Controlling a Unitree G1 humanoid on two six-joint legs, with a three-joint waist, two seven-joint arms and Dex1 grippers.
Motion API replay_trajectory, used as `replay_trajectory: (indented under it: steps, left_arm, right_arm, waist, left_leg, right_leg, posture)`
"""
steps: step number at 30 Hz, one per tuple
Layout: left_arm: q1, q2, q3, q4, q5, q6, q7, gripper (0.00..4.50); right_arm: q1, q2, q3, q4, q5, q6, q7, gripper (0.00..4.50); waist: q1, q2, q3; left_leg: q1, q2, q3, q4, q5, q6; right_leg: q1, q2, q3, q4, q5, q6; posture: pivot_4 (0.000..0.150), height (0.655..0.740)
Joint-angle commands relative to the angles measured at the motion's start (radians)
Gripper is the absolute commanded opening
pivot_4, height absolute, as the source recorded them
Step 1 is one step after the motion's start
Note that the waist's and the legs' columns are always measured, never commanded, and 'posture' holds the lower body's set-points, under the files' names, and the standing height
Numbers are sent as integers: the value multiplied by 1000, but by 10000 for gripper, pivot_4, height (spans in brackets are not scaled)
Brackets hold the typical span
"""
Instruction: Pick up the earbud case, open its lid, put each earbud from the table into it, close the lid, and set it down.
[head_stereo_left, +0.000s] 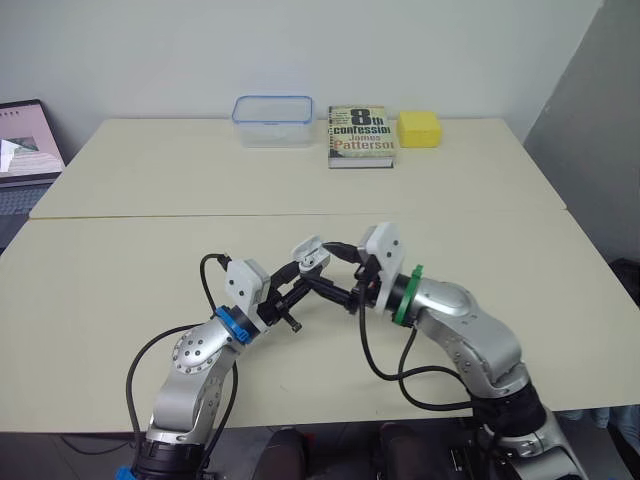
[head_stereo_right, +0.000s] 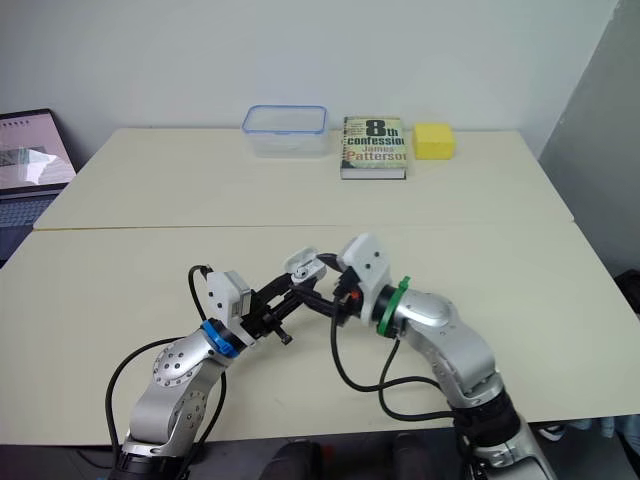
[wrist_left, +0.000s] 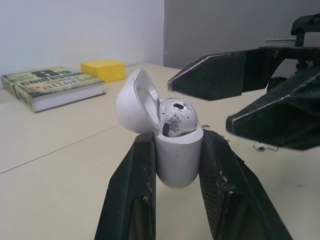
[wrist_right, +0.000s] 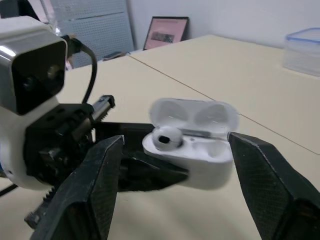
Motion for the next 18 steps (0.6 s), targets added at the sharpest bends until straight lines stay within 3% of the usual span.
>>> replay_trajectory:
  steps: [1, 8, 10, 13, 18]
  left_arm:
    - [-13, -4, 1, -42, -9, -21, 5, 8119]
    - [-13, -2, 6, -41, -11, -20, 5, 8119]
    - [-13, -3, 8, -40, -12, -22, 7, 8119]
    - [-8, -4, 6, -41, -12, -23, 8, 8119]
    - [-6, -5, 1, -37, -11, -25, 7, 8119]
  right_arm:
    - [-18, -78, -99, -136, 94, 59, 49, 35316]
    - [44, -334, -358, -245, 279, 188, 132, 35316]
    - [97, -400, -437, -238, 263, 193, 114, 37092]
    - [229, -471, -502, -228, 205, 165, 100, 44878]
    - [384, -438, -452, -188, 40, 100, -48, 45000]
  waist:
    - [0, 0, 0]
    - [2, 0, 0]
    - [3, 0, 0]
    - [6, 0, 0]
    - [4, 0, 0]
  left_leg:
    - [0, 0, 0, 0, 0, 0]
    - [-1, 0, 1, 0, 0, 0]
    - [-1, 0, 1, 0, 0, 0]
    - [-2, 0, 1, 0, 0, 0]
    - [-3, 0, 2, 0, 0, 0]
  right_leg:
    - [0, 0, 0, 0, 0, 0]
    - [0, 0, -1, -1, 0, 0]
    - [0, 0, -2, -2, 0, 0]
    - [0, 0, -2, -3, 0, 0]
    - [0, 0, 0, -3, 0, 0]
  posture:
    - [1500, 7400]
    - [1500, 7400]
    - [1500, 7400]
    - [1500, 7400]
    - [1500, 7400]
